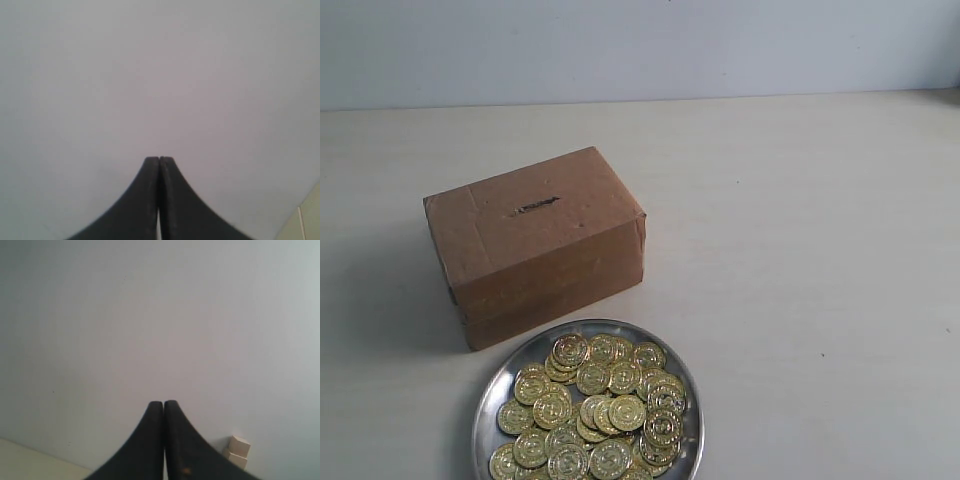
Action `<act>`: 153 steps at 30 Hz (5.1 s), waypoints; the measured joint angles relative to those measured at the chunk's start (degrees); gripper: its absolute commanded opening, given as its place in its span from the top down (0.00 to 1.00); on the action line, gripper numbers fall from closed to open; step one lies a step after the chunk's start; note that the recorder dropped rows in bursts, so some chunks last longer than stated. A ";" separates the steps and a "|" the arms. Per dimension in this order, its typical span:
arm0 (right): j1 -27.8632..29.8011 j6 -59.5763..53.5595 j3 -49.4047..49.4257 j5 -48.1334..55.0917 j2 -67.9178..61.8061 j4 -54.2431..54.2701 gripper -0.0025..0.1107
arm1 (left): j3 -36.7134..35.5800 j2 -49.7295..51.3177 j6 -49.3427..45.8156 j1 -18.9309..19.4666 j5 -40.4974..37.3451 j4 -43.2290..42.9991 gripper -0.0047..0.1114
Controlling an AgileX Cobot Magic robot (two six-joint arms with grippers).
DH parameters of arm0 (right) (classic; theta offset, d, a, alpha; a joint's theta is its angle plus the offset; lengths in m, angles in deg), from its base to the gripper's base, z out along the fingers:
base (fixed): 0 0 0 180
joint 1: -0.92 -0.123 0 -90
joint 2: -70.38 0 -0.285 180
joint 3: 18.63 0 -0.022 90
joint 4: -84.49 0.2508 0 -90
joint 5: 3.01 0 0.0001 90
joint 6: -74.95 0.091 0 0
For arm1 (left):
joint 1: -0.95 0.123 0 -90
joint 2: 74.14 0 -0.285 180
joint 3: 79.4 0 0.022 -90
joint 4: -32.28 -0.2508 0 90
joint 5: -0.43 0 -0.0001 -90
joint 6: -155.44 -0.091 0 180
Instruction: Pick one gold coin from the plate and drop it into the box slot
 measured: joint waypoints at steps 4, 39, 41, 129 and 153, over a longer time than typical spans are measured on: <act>0.00 0.00 0.74 -0.11 0.00 -0.09 0.98 | 0.00 0.00 0.00 0.00 -0.94 0.21 0.96; 0.00 0.00 1.09 -0.24 0.00 -0.09 0.98 | -0.25 0.00 0.11 0.00 -35.61 18.87 0.96; 0.00 0.00 1.73 -0.24 0.00 -0.09 0.98 | -0.25 0.00 0.11 0.00 -36.40 18.87 0.96; 0.00 15.95 3.29 25.16 0.00 2.70 0.98 | -0.25 0.00 46.58 -8.51 -35.32 20.56 0.96; 0.00 20.35 3.29 29.64 0.00 1.32 0.98 | -0.25 0.00 46.62 -8.51 -35.45 20.56 0.96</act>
